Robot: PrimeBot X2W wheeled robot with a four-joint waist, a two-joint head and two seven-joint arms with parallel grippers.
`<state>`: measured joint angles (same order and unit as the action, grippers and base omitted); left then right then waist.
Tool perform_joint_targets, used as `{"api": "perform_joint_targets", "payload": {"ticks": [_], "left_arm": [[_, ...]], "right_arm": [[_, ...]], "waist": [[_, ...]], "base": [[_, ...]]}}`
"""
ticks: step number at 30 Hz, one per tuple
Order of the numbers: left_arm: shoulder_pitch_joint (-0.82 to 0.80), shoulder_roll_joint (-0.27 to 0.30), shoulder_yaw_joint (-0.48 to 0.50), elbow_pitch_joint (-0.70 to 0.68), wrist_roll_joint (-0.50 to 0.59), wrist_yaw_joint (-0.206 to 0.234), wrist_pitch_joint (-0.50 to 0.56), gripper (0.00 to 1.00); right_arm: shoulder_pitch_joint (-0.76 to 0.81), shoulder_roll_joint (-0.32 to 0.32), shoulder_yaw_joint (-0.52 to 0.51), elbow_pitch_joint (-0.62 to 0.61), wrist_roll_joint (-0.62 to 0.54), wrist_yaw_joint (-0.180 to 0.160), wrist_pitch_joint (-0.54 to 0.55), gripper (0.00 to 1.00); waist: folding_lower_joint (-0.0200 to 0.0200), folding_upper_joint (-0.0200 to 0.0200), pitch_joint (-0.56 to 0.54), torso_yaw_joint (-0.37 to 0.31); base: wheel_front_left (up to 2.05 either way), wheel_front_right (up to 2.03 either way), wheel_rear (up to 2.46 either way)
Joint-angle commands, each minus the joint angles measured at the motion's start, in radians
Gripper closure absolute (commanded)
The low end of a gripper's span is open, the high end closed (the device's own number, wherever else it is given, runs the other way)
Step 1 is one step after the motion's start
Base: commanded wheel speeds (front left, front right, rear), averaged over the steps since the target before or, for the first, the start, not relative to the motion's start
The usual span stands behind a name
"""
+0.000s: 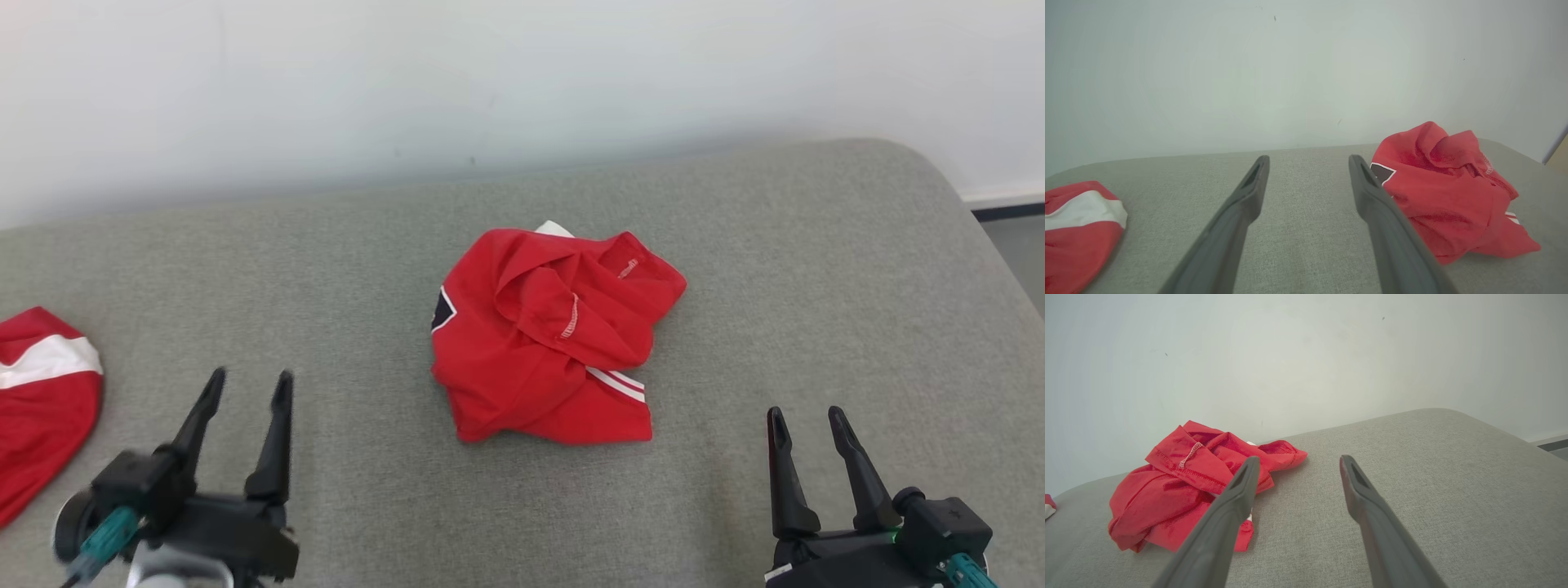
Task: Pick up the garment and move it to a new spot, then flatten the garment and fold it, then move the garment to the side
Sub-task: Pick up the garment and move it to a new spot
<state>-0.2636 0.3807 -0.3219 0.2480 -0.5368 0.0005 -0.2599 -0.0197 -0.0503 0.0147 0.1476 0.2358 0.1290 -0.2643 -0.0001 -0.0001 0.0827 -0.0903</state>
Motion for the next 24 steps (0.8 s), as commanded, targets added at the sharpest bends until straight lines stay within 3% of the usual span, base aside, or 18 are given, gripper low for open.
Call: {"api": "perform_joint_targets", "payload": {"ticks": [1,8,14,19,24], "left_arm": [[0.043,-0.005,0.029,-0.026,0.016,0.010,-0.005,0.00],[0.204,-0.068,0.183,-0.098,0.070,0.013,-0.006,0.00],[0.302,-0.166,0.306,-0.191,0.211,-0.011,-0.006,0.00],[0.363,-0.252,0.375,-0.196,0.292,-0.065,-0.006,0.00],[0.383,-0.293,0.433,-0.188,0.338,-0.098,-0.006,0.00]], "right_arm": [[0.012,0.000,-0.002,-0.002,-0.008,0.003,0.000,0.00],[0.032,0.000,-0.007,-0.004,-0.020,0.003,0.000,0.00],[0.038,0.000,-0.005,-0.003,-0.029,0.003,0.000,0.00],[0.044,0.000,-0.004,-0.004,-0.030,0.003,0.000,0.00],[0.053,0.000,-0.002,-0.002,-0.032,0.003,0.000,0.00]], "waist": [[0.0001,0.0001,-0.023,0.025],[0.0001,0.0001,-0.041,0.050],[0.0001,0.0001,-0.050,0.059],[0.0001,0.0001,-0.054,0.059],[0.0001,0.0001,-0.055,0.057]], "base": [[0.00,0.00,0.00],[0.00,0.00,0.00],[0.00,0.00,0.00],[0.00,0.00,0.00],[0.00,0.00,0.00]]}}
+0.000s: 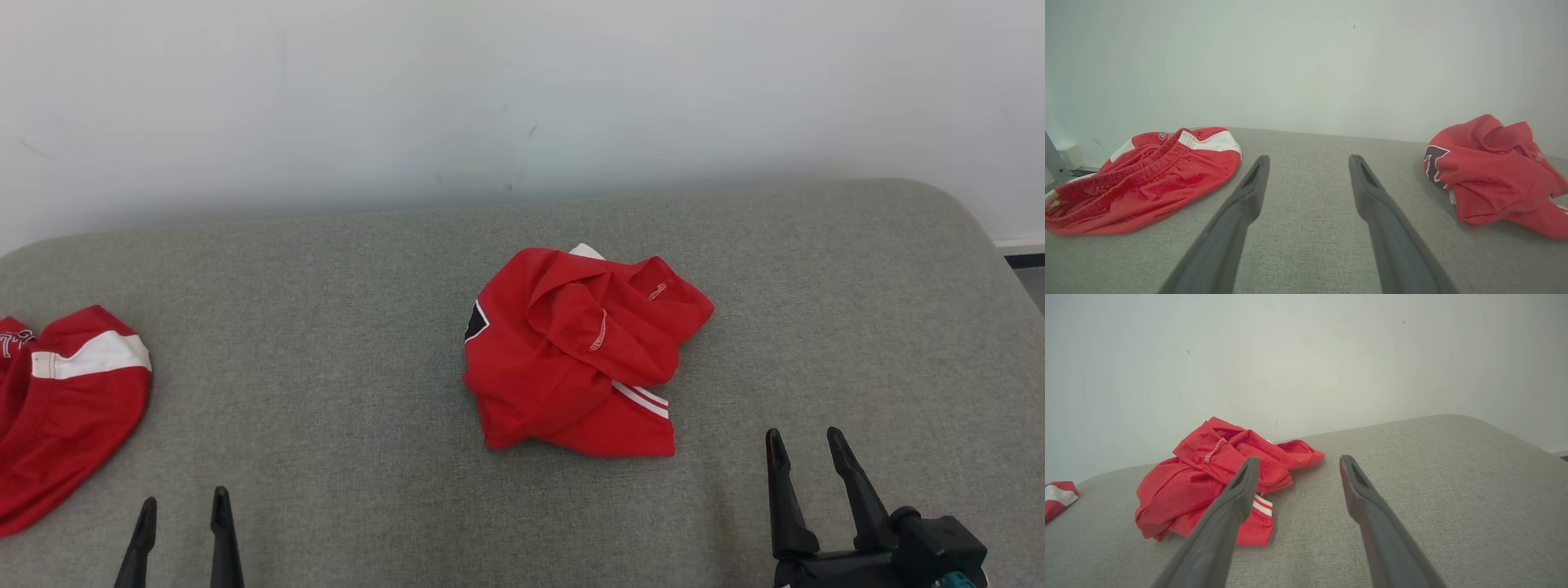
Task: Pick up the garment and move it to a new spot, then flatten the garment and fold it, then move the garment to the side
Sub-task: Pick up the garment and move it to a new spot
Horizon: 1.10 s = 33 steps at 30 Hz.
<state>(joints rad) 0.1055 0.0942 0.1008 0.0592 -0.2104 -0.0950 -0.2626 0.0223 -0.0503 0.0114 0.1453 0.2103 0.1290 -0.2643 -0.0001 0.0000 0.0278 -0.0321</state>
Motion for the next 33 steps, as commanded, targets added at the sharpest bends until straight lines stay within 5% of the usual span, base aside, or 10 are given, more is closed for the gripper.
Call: {"api": "perform_joint_targets", "payload": {"ticks": [1,12,33], "left_arm": [[0.013,-0.006,0.011,0.001,0.011,-0.002,-0.003,0.00],[0.016,-0.040,0.079,-0.024,0.046,-0.030,-0.003,0.00],[0.034,-0.044,0.028,0.011,0.079,-0.035,-0.003,0.00]], "right_arm": [[0.011,0.000,0.002,0.001,-0.006,0.003,0.000,0.00],[0.018,0.000,-0.004,0.002,-0.009,0.003,0.000,0.00],[0.023,0.000,0.002,0.009,-0.009,0.003,0.000,0.00]], "waist": [[0.0001,0.0000,0.000,-0.001],[0.0001,0.0000,0.000,-0.006],[0.0001,0.0000,-0.003,-0.001]], "base": [[0.00,0.00,0.00],[0.00,0.00,0.00],[0.00,0.00,0.00]]}}
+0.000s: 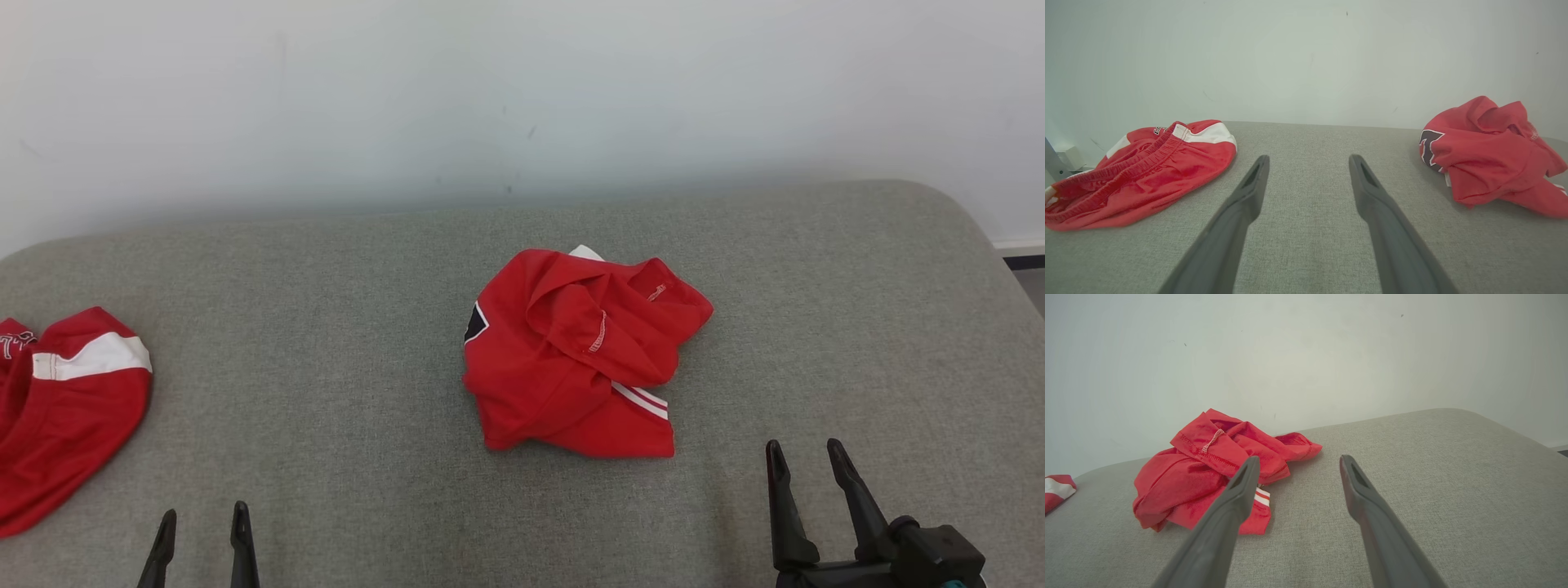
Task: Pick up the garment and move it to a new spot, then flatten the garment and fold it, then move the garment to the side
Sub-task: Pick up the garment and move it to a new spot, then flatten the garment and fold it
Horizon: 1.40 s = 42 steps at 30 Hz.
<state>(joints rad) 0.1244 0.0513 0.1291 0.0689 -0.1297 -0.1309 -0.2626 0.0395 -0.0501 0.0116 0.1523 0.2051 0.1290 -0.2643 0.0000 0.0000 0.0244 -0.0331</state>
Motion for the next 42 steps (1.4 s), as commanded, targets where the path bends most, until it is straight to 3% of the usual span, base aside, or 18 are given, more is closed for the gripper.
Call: {"api": "perform_joint_targets", "payload": {"ticks": [1,42], "left_arm": [[0.015,-0.001,-0.001,0.002,-0.002,0.001,-0.003,0.00],[0.011,-0.002,0.007,0.006,-0.018,0.001,-0.003,0.00]], "right_arm": [[0.006,0.000,0.002,0.002,-0.004,0.003,0.000,0.00],[0.002,0.000,0.005,0.006,-0.006,0.003,0.000,0.00]], "waist": [[0.0000,0.0000,0.000,0.000],[0.0000,0.0000,0.002,-0.001]], "base": [[0.00,0.00,0.00],[0.00,0.00,0.00]]}}
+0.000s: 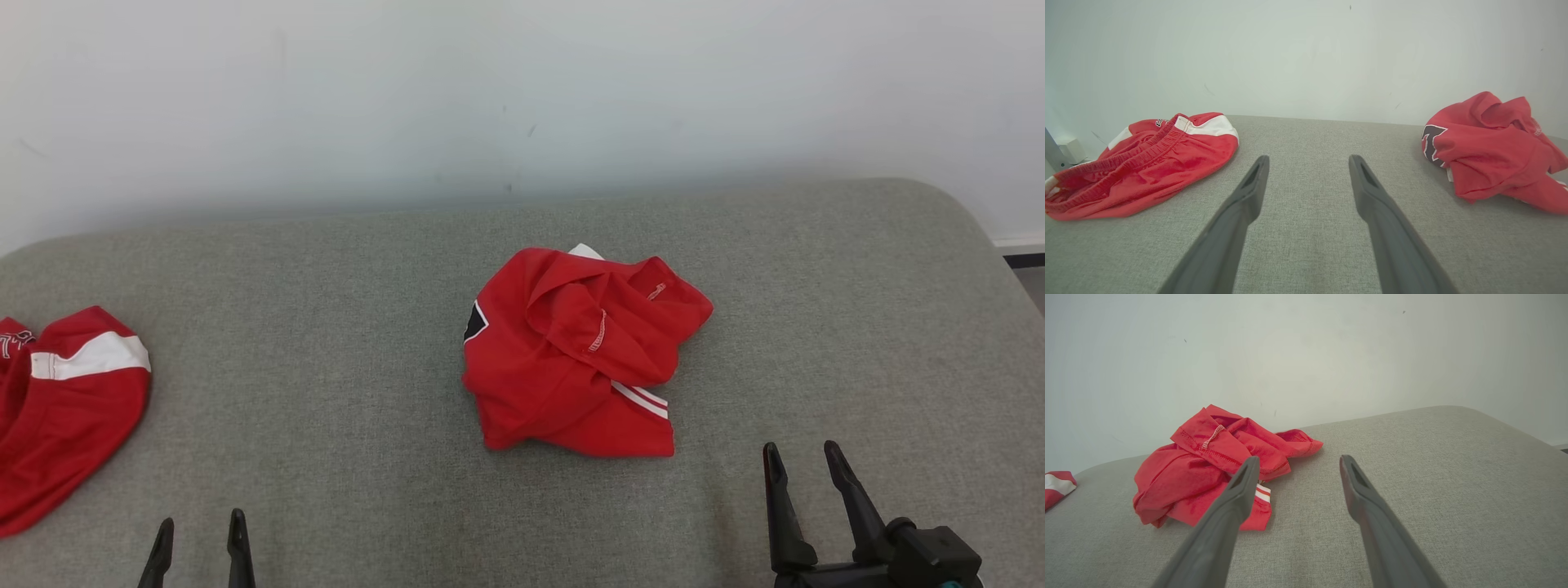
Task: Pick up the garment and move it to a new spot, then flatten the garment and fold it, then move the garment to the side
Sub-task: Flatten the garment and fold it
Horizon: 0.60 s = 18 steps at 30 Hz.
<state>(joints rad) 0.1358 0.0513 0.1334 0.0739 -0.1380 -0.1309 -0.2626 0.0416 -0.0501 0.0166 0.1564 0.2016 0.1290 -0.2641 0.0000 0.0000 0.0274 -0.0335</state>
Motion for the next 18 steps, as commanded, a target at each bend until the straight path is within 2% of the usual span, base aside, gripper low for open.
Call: {"api": "perform_joint_targets", "payload": {"ticks": [1,13,18], "left_arm": [[-0.001,-0.002,0.003,0.001,-0.009,0.001,-0.003,0.00],[-0.057,-0.002,-0.058,0.018,-0.031,0.001,-0.003,0.00],[-0.126,0.010,-0.155,0.062,-0.038,0.001,-0.003,0.00]], "right_arm": [[-0.001,0.000,0.000,0.001,-0.002,0.003,0.000,0.00],[-0.011,0.000,0.008,-0.001,0.006,0.003,0.000,0.00],[-0.026,0.000,0.020,-0.001,0.014,0.003,0.000,0.00]], "waist": [[0.0000,0.0000,-0.001,0.000],[0.0000,0.0000,0.008,-0.008],[0.0000,0.0000,0.030,-0.044]], "base": [[0.00,0.00,0.00],[0.00,0.00,0.00],[0.00,0.00,0.00]]}}
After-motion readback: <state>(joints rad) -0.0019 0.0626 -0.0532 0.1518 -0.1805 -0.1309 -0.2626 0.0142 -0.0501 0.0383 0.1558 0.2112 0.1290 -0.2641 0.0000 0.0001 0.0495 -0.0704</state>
